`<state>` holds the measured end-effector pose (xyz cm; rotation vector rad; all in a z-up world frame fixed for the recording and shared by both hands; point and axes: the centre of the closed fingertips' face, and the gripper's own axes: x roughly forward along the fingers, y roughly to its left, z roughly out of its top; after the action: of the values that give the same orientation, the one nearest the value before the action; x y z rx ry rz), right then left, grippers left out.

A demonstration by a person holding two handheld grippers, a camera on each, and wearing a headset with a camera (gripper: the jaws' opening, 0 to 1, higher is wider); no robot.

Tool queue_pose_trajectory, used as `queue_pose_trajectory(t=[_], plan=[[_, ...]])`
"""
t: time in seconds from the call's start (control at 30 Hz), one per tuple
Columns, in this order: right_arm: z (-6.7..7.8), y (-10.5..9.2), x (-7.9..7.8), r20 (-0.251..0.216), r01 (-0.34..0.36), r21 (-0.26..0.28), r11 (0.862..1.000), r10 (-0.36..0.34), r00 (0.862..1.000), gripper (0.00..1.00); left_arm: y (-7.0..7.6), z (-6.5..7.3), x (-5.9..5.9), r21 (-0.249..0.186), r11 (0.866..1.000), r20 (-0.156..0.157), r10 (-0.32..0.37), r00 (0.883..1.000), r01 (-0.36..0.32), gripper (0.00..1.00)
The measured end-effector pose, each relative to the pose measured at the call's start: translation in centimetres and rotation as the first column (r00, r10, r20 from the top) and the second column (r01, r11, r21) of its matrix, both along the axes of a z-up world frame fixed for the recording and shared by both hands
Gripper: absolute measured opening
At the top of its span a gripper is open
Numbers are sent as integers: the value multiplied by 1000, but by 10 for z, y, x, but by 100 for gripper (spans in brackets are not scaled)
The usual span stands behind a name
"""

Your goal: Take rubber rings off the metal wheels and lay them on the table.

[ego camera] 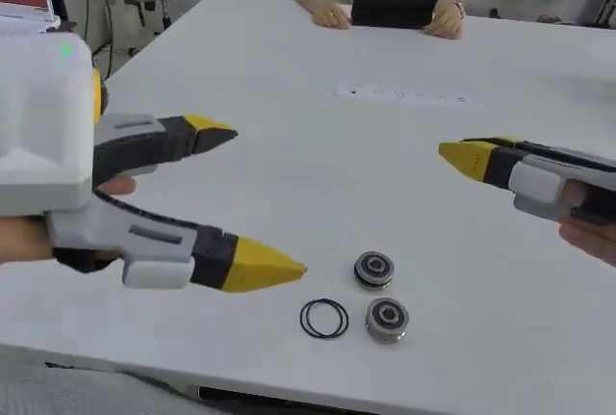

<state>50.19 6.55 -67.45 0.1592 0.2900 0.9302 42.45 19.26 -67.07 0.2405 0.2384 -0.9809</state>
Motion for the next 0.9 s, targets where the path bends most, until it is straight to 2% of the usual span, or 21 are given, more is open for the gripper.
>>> queue_pose_trajectory(t=[0.13,0.23,0.33,0.5,0.6,0.73,0.8,0.87,0.9], plan=[[-4,-2,1,34,-23,-57,998,25,999,23,-13,8,10,9,999,21,-35,999,35,89],[-16,-3,6,-3,-28,-83,996,27,1000,21,-26,10,16,19,998,30,-56,998,56,88],[-23,-1,11,-7,-39,-110,993,39,999,21,-39,11,22,37,996,42,-85,995,84,85],[-38,11,16,-50,-88,-137,987,82,995,22,-57,10,36,45,993,45,-108,993,106,81],[-50,15,18,-79,-125,-164,978,113,990,23,-61,6,50,43,994,50,-99,994,97,77],[-67,18,18,-89,-151,-181,972,137,987,24,-65,-1,60,34,994,45,-102,994,100,73],[-83,18,15,-74,-168,-211,963,155,985,26,-72,-7,61,24,994,39,-104,994,103,70],[-96,17,10,-86,-186,-230,955,171,982,24,-77,-13,63,-12,995,12,-102,995,102,68],[-110,14,4,-120,-225,-279,934,198,973,24,-72,-18,72,-24,995,10,-100,995,100,66]])
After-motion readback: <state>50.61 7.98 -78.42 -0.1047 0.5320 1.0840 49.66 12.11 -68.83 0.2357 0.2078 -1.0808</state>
